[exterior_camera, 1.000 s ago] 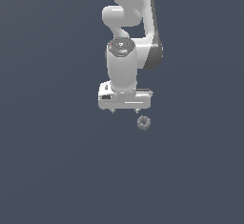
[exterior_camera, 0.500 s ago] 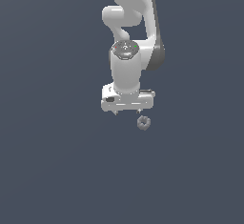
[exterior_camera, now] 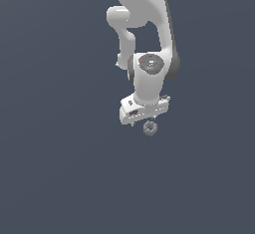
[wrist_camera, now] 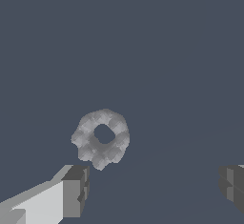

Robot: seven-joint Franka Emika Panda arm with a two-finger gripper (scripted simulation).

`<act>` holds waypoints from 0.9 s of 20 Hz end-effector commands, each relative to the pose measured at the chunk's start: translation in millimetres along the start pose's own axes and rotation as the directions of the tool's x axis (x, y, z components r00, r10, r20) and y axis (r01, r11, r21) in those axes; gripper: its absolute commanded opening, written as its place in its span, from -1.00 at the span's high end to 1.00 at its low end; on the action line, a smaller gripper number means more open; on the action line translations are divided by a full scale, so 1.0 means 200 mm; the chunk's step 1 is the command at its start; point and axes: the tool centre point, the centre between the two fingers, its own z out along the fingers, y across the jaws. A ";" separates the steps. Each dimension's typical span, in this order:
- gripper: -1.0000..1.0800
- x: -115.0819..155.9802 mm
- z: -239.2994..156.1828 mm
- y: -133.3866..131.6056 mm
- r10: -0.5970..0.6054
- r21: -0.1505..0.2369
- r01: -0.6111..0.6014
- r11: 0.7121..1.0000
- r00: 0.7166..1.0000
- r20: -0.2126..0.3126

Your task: Pick up the object and move it to a goal position.

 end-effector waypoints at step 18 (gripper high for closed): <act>-0.92 0.02 0.20 -0.22 -0.266 -0.014 0.267 0.964 0.964 0.012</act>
